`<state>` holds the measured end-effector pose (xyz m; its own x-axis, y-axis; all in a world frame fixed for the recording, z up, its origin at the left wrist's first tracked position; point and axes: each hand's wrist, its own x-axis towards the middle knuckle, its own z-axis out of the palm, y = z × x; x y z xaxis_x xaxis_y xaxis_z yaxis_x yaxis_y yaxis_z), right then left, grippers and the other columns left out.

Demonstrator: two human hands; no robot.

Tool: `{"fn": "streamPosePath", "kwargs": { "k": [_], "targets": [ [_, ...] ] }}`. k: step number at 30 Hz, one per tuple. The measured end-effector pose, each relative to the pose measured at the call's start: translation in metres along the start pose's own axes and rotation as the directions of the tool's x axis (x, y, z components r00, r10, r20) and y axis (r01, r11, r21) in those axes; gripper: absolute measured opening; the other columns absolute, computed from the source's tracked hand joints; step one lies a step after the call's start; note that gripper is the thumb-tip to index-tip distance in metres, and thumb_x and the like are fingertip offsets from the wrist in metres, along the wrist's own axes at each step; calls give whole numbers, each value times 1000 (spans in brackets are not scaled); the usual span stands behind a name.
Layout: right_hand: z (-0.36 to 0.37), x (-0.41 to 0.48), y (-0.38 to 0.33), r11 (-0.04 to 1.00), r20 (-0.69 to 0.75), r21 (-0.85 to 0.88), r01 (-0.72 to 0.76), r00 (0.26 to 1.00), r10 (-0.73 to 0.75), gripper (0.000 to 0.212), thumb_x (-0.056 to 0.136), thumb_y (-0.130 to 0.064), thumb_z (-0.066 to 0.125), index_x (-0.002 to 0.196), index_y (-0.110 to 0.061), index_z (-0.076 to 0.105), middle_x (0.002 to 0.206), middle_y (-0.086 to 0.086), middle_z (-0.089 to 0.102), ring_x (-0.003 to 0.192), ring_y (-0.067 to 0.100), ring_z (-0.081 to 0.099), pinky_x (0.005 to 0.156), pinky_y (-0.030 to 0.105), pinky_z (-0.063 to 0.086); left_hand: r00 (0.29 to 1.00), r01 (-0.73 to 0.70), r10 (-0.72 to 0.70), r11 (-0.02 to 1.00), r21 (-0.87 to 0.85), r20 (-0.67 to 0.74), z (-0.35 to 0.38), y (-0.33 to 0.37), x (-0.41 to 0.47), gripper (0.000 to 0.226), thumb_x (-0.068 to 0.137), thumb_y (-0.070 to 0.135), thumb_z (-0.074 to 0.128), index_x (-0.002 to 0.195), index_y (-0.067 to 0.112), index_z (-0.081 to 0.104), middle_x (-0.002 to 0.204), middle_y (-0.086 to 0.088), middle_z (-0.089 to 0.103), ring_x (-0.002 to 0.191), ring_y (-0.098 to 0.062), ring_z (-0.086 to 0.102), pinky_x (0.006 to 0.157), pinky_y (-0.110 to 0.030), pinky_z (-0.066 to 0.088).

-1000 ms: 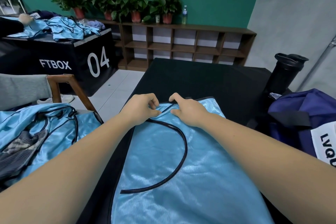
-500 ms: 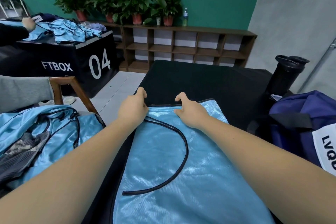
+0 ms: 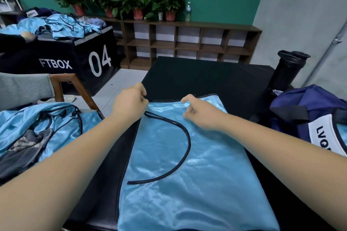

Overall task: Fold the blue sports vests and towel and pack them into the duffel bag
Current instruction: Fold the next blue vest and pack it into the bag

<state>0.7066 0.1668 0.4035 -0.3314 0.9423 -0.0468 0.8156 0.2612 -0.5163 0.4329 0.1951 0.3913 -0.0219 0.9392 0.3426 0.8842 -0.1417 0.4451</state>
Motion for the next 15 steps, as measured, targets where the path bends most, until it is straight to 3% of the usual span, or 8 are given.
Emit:
{"fn": "streamPosePath", "kwargs": {
  "k": [4,8,15],
  "targets": [
    [-4,-54,-4,995,-29,-90,31,999,-34,30,106,-31,58,136,-30,53,123,-6,58,109,16,59,96,33,48,976,-192,190,981,8,106,-14,26,-32,10,93,20,67,95,25,59,91,11,63,86,-18,62,82,-46,56],
    [-4,-112,1,988,2,-138,72,997,-73,17,103,-40,61,118,-42,55,119,-18,56,112,5,57,101,33,49,926,-327,334,942,-69,174,-33,48,-72,14,91,22,73,93,31,62,92,14,64,88,-9,63,80,-39,56],
    [-5,-197,6,953,65,-205,223,975,-214,16,100,-40,66,114,-33,60,113,-16,55,114,6,54,104,34,45,816,-464,494,870,-170,299,-66,63,-140,22,89,24,79,93,38,62,93,20,63,94,-6,62,82,-23,50]
  ]
}}
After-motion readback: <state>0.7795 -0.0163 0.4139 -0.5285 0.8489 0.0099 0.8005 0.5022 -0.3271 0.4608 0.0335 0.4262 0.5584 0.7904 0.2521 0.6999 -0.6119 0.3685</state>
